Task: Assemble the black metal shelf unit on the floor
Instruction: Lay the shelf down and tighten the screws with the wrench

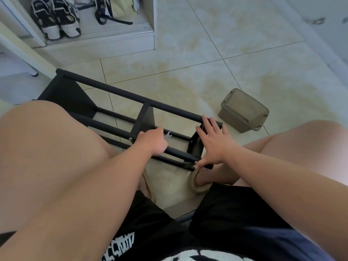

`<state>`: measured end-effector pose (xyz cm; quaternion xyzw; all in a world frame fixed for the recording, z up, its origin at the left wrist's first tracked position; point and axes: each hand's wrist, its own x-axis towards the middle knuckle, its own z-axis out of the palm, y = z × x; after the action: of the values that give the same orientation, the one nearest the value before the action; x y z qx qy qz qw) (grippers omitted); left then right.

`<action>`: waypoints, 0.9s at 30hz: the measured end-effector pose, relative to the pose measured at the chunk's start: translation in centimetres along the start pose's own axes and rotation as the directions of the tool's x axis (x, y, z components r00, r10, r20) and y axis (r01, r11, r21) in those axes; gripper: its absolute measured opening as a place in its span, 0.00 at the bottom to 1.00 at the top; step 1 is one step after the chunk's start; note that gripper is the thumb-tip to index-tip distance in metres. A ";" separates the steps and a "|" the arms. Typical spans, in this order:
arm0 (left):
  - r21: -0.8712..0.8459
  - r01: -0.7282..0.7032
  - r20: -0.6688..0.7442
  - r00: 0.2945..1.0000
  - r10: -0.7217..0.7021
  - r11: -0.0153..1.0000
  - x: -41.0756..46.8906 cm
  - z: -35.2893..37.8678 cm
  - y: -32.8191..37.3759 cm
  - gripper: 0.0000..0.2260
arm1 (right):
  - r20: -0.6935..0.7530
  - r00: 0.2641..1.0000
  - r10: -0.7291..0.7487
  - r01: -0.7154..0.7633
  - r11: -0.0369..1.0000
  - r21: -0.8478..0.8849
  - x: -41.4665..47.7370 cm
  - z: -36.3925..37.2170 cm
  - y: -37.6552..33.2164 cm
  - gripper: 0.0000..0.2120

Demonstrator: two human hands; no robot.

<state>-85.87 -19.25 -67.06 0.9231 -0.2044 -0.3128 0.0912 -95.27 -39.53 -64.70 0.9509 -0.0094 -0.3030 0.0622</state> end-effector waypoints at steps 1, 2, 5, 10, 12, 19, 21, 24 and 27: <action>0.002 -0.003 -0.003 1.000 0.003 1.000 0.1 -0.1 0.1 0.05 | 0.003 1.000 -0.004 0.004 1.000 0.017 0.2 0.0 0.2 0.70; 0.004 -0.004 -0.004 1.000 0.004 1.000 0.1 -0.2 0.2 0.06 | 0.004 1.000 -0.010 0.010 0.999 0.038 0.4 0.0 0.4 0.70; 0.004 0.001 0.007 1.000 -0.001 1.000 0.2 -0.4 0.4 0.05 | -0.006 1.000 -0.025 0.026 0.994 0.102 0.8 0.1 1.1 0.72; 0.003 0.022 0.014 1.000 -0.022 1.000 0.6 -1.0 0.8 0.06 | -0.075 0.993 -0.091 0.097 0.992 0.080 1.7 0.1 2.3 0.72; 0.001 0.038 0.001 0.999 -0.038 0.999 1.0 -1.1 1.0 0.07 | -0.106 0.989 -0.108 0.117 0.989 0.088 2.2 0.0 2.7 0.72; 0.029 0.116 0.023 0.993 -0.117 0.993 3.2 -0.9 2.4 0.07 | -0.184 0.975 -0.122 0.137 0.988 0.070 3.5 0.6 3.2 0.73; 0.018 0.116 0.039 0.992 -0.117 0.993 3.7 -1.0 2.9 0.05 | -0.201 0.972 -0.124 0.141 0.987 0.074 3.9 0.8 3.4 0.73; -0.050 0.093 0.068 0.994 -0.090 0.994 4.4 -1.3 3.2 0.10 | -0.216 0.967 -0.135 0.155 0.985 0.080 4.3 0.8 3.7 0.73; -0.227 0.002 0.120 0.992 0.026 0.974 4.9 -2.2 3.3 0.08 | -0.216 0.965 -0.149 0.169 0.982 0.079 4.7 0.8 3.8 0.73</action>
<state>-82.03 -24.29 -67.00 0.8844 -0.1784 -0.3894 0.1853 -91.83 -43.68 -67.50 0.9771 0.0590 -0.2043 -0.0078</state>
